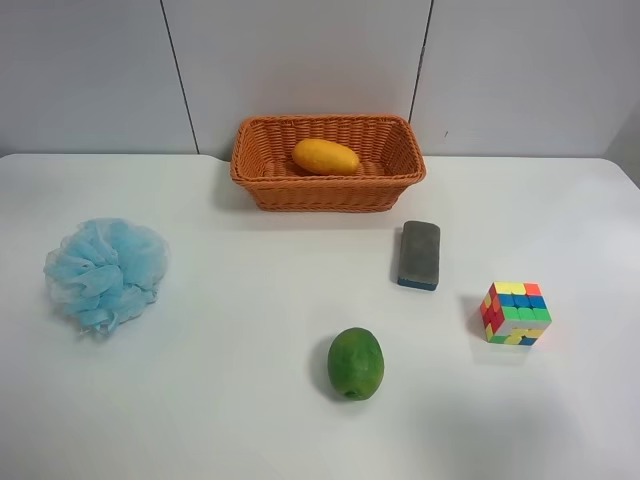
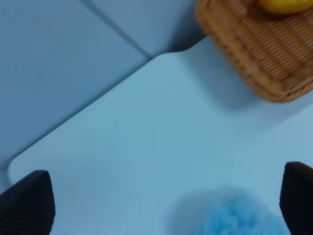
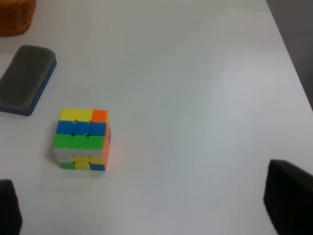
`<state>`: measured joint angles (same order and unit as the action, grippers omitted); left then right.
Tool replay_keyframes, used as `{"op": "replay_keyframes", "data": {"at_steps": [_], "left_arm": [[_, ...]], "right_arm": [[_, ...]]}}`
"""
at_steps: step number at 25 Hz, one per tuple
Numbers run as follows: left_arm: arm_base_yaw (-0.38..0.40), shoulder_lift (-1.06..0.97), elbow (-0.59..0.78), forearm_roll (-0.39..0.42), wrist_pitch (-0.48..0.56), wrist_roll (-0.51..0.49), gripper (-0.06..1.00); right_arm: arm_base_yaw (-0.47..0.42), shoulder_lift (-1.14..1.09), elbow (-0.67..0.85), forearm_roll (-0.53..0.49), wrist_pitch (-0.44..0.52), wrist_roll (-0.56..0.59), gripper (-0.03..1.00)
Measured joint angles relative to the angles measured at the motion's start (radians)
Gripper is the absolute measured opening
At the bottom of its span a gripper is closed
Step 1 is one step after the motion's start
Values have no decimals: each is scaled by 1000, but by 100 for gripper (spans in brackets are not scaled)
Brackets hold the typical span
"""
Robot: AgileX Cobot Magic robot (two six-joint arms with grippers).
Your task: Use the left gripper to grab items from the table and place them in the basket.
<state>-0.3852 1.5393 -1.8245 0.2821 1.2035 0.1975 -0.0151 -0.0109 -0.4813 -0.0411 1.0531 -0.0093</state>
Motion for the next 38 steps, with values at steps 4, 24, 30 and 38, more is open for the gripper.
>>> {"op": "replay_keyframes", "data": {"at_steps": [4,24,30,38], "left_arm": [[49,-259,200,31,4,-46,90],[502,-1349,958,-135,7,-100,90],[502,-1464,1136,-243,6,-147,90],[502,-1542,1272,-303,-32,-148,90]], "right_arm": [[0,0,0,0,0,0,99],[0,0,0,0,0,0,99],[0,0,0,0,0,0,99],[0,0,0,0,0,0,99]]}}
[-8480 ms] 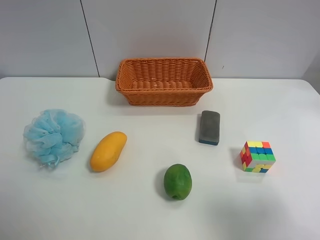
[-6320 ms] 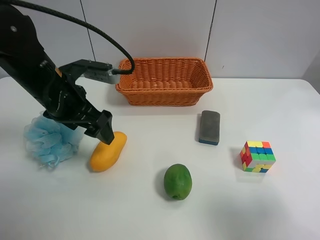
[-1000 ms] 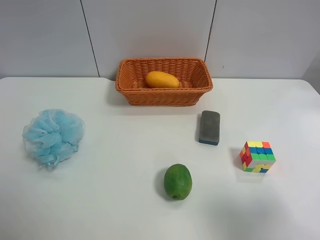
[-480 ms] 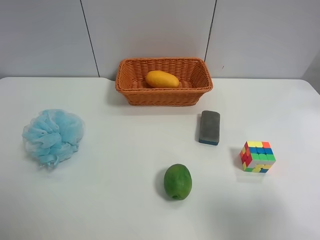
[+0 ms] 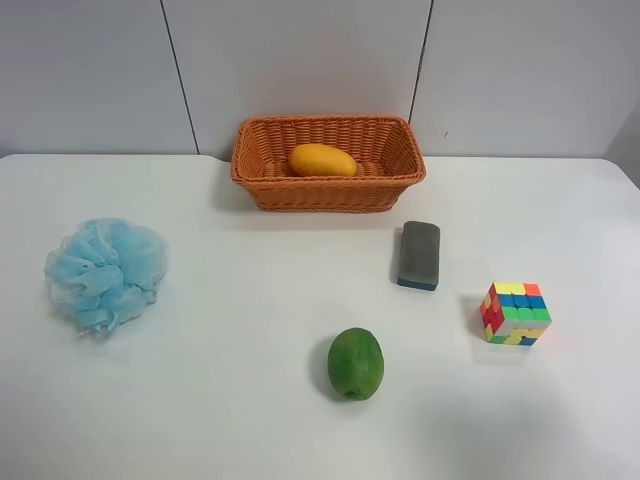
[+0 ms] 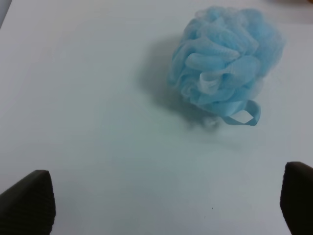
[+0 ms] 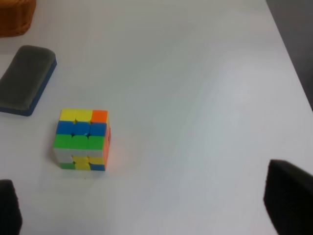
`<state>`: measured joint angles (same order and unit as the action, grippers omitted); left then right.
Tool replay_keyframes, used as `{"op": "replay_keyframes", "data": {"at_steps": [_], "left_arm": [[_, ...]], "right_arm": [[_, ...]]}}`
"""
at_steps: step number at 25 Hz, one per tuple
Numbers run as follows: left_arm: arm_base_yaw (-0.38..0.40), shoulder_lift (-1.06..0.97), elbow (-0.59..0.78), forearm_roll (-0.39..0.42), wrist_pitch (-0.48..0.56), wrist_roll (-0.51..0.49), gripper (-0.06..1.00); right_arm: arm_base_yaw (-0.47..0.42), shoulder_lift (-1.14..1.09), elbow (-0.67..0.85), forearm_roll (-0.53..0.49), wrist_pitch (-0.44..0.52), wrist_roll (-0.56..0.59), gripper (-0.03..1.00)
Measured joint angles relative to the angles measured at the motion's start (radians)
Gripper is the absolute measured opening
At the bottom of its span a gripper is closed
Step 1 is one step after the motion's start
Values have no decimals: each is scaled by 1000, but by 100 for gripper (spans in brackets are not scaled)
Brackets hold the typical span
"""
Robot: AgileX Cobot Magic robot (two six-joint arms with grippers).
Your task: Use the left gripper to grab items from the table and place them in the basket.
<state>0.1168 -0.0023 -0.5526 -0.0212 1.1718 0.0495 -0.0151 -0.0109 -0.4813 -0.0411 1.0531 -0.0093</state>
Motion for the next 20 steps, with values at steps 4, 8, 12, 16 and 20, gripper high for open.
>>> {"op": "replay_keyframes", "data": {"at_steps": [4,8,12,16,20], "left_arm": [[-1,0,3,-2,-17,-4,90],[-11,-3,28,-8,-77,-19,90],[-12,-4,43,-10,-103,-26,90],[-12,-4,43,-11,-105,-26,90],[-12,-4,43,-11,-106,-26,90]], "right_arm": [[0,0,0,0,0,0,99],[0,0,0,0,0,0,99],[0,0,0,0,0,0,99],[0,0,0,0,0,0,99],[0,0,0,0,0,0,99]]}}
